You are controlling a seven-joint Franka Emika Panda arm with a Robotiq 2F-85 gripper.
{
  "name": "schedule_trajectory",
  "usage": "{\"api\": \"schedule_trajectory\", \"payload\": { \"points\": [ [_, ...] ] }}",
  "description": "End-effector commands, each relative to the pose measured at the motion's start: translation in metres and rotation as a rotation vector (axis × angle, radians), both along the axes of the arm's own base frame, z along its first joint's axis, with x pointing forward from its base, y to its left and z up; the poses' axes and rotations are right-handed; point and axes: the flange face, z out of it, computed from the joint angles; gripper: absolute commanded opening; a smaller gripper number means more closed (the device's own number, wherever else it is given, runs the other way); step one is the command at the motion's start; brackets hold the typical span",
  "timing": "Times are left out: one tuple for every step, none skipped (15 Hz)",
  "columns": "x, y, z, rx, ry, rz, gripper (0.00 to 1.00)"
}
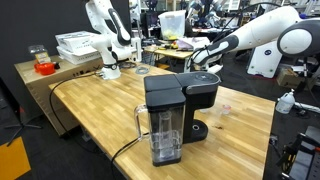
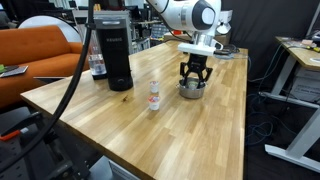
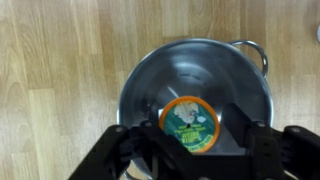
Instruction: Take the coffee pot out of the pot and put it on the table then open and close the coffee machine chamber
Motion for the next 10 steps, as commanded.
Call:
{"api": "schedule_trajectory", "payload": {
  "points": [
    [0.004, 0.000, 0.001, 0.018, 0.009, 0.017, 0.38],
    [0.004, 0.000, 0.002, 0.019, 0.007, 0.015, 0.31],
    [0.005, 0.000, 0.003, 0.019, 0.004, 0.014, 0.29],
    [0.005, -0.001, 0.005, 0.017, 0.002, 0.015, 0.28],
    [0.005, -0.001, 0.007, 0.014, 0.000, 0.016, 0.28],
    [0.005, -0.002, 0.010, 0.010, -0.003, 0.018, 0.28],
    [0.006, -0.003, 0.013, 0.005, -0.007, 0.019, 0.28],
    [0.006, -0.003, 0.018, 0.000, -0.015, 0.020, 0.28],
    [0.008, -0.003, 0.024, -0.004, -0.025, 0.023, 0.28],
    [0.009, -0.003, 0.032, -0.008, -0.040, 0.025, 0.28]
  ]
}}
